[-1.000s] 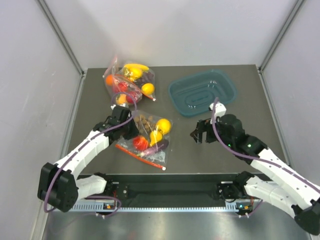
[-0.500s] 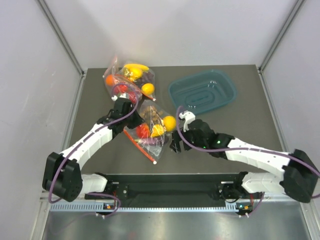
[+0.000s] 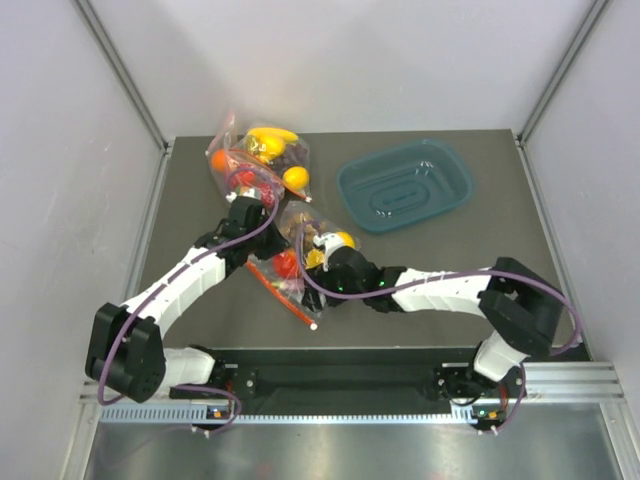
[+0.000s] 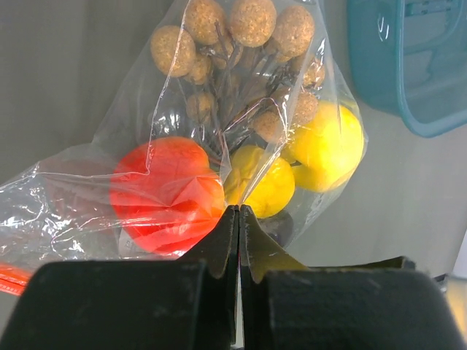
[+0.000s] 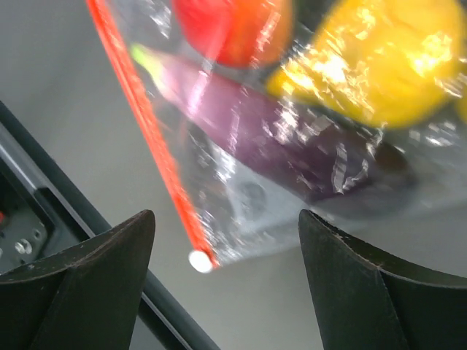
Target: Open the zip-top bag and remove the fake food
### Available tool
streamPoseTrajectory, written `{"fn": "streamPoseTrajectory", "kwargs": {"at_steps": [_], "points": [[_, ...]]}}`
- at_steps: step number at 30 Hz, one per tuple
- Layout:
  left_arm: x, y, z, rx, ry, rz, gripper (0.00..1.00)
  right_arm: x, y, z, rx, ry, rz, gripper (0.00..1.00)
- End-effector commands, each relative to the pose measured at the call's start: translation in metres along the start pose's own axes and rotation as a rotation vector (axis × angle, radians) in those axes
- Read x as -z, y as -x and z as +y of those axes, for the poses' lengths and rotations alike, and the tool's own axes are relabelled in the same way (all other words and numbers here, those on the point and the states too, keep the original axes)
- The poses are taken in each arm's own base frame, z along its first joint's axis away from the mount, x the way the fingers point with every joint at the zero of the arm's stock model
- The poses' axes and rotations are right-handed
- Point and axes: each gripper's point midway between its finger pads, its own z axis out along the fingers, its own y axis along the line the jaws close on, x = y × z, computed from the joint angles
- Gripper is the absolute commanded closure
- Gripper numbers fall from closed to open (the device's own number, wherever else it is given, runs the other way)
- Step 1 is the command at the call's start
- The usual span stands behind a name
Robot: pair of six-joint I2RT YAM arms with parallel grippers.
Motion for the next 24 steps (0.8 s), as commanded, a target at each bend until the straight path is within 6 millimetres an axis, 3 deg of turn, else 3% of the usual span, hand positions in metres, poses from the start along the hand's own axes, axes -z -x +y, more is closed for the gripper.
{"fn": "streamPoseTrajectory", "kwargs": {"at_steps": [1, 5, 8, 13, 18, 24], "points": [[0.007, 0.002, -0.005, -0.028, -0.021, 0.01, 1.0, -0.017, 0.027, 0.03, -0.04, 0.025, -0.076, 0.21], [0.012, 0.001, -0.005, -0.036, -0.023, 0.018, 1.0, -0.023, 0.011, 0.026, -0.035, -0.051, -0.038, 0.26], [0.015, 0.0, -0.004, -0.044, -0.023, 0.022, 1.0, -0.025, 0.012, 0.027, -0.027, -0.11, -0.042, 0.29], [0.016, 0.0, 0.0, -0.062, -0.014, 0.031, 1.0, -0.018, -0.004, 0.018, -0.036, -0.203, 0.007, 0.32], [0.018, 0.001, 0.0, -0.081, -0.02, 0.037, 1.0, -0.013, -0.03, 0.019, 0.001, -0.21, 0.059, 0.31], [0.019, 0.006, -0.006, -0.088, -0.045, 0.047, 1.0, -0.024, -0.034, 0.025, 0.021, -0.198, 0.071, 0.32]]}}
